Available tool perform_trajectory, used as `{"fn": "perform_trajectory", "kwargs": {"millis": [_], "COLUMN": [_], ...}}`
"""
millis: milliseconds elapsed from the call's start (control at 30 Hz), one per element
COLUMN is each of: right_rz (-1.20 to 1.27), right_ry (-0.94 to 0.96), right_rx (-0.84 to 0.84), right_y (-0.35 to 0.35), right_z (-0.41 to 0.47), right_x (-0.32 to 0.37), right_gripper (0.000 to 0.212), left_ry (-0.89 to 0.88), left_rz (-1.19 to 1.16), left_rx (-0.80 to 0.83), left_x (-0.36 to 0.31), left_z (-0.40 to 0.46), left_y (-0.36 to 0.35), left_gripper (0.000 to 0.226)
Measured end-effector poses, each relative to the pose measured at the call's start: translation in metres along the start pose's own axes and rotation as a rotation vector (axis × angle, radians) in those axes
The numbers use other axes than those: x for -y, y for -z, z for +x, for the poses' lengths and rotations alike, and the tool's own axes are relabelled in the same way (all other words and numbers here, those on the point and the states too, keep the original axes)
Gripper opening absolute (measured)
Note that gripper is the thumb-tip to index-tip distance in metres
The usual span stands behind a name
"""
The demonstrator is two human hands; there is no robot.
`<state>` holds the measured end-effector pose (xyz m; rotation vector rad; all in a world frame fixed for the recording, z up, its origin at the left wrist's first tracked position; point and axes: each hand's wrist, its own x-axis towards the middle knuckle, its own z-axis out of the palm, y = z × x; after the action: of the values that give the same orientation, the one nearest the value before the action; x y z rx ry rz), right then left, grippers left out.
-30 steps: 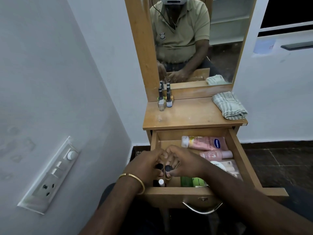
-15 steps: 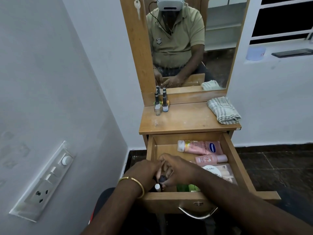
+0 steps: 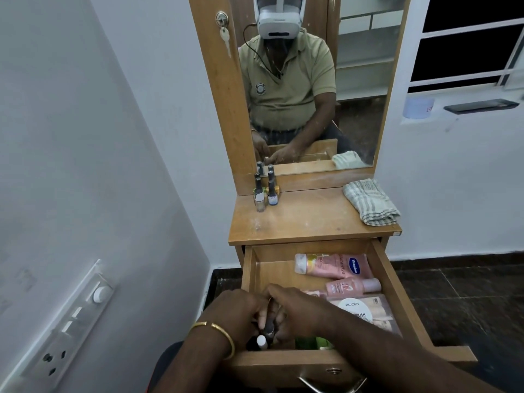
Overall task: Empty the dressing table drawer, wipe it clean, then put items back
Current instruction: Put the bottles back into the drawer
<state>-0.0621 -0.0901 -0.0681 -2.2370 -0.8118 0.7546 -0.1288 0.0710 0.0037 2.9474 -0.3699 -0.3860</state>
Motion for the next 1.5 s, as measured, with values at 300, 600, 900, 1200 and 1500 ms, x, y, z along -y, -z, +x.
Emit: {"fn": "perform_trajectory", "kwargs": {"millis": [300,600,900,1200,1500], "right_rz": [0.155,0.136,-0.357,-0.402,-0.217], "right_ry": [0.169,0.200,0.039,0.076,0.165], "right_rx": [-0.262,-0.832,-0.945,-0.997,-1.087], "right_y": [0.011,0.071,0.140,0.141,0.139], "right_z": [-0.006,0.020,0.090,0.108,0.096], "right_x": [-0.003,0.018,0.033,0.024,0.022], "right_gripper": [0.037,0.017,0.050,0.048,0.011], "left_ry": [-0.002,0.033,0.114,0.112,0.251], "left_rz": [-0.163,-0.369,-0.470,-0.481,-0.177], "left_rx": [-0.224,-0.501,-0.600,-0.663,-0.803], "left_x": [0.017,0.028,0.032,0.042,0.037], "left_z": [0.013,0.049,0.081,0.100,0.154], "left_y": [0.011,0.032,0.041,0.045,0.064], "left_gripper": [0.013,0.041,0.050,0.045,0.047]}}
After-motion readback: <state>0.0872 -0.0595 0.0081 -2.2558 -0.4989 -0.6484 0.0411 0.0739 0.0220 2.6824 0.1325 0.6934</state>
